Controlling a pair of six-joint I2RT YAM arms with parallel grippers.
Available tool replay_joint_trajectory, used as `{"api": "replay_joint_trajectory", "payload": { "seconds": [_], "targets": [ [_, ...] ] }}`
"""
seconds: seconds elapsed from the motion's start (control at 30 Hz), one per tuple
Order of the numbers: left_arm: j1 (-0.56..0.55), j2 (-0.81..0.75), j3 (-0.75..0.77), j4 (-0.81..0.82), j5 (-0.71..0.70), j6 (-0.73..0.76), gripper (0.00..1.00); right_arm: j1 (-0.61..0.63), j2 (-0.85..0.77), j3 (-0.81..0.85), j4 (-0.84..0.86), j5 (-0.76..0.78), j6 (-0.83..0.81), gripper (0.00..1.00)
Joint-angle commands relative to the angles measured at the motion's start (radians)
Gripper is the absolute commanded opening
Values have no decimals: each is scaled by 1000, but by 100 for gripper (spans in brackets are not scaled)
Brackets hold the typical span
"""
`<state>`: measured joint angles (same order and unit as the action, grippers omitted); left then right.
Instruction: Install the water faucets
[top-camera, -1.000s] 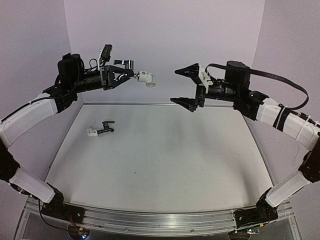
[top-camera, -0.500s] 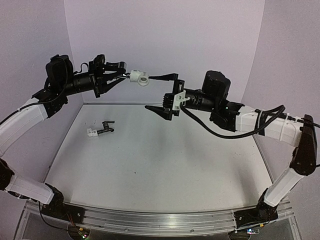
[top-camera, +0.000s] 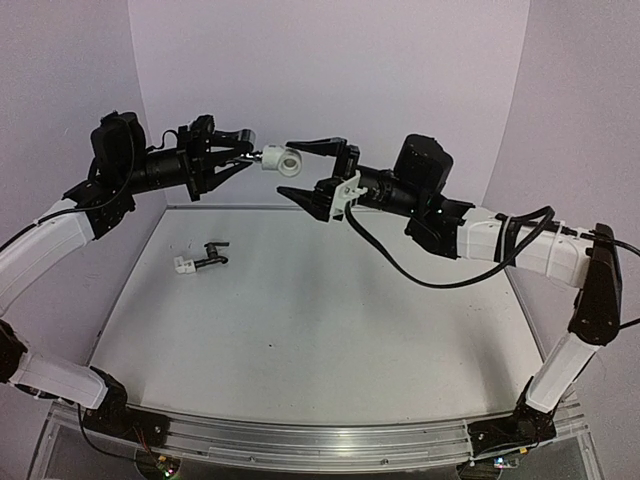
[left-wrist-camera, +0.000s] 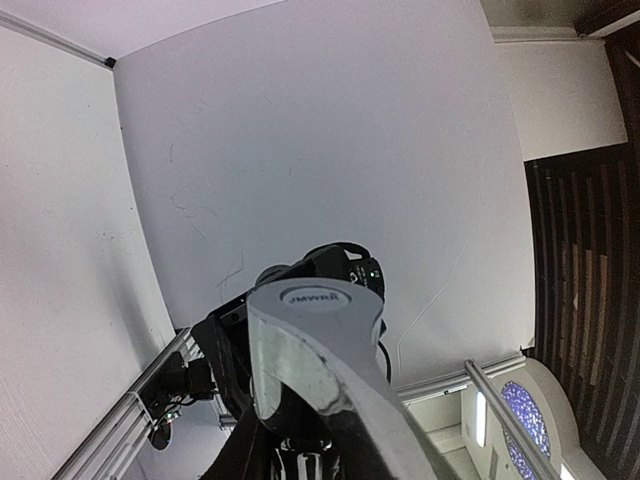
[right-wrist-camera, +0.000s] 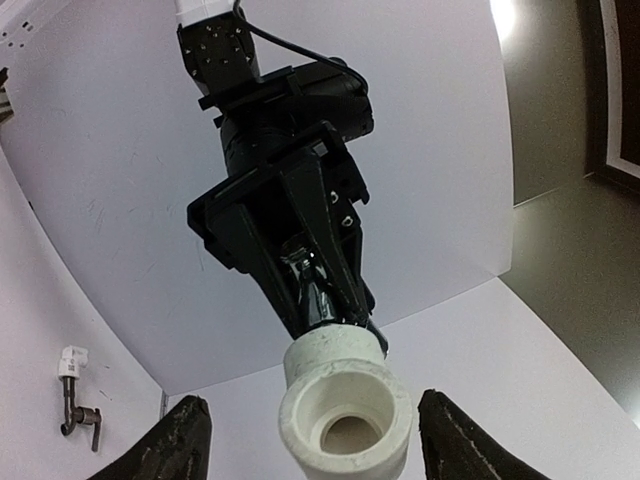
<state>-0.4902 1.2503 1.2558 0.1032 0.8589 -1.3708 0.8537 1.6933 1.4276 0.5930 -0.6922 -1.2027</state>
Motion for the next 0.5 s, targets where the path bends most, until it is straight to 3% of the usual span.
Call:
{"api": "replay_joint_trajectory", "payload": {
  "seconds": [0.0, 0.47],
  "targets": [
    [-2, -35, 10, 66, 30, -7, 0, 7, 29, 85, 8, 4, 0, 64],
    [-6, -31, 16, 66, 60, 7, 0, 10, 37, 135, -134, -18, -43, 19]
  ]
}}
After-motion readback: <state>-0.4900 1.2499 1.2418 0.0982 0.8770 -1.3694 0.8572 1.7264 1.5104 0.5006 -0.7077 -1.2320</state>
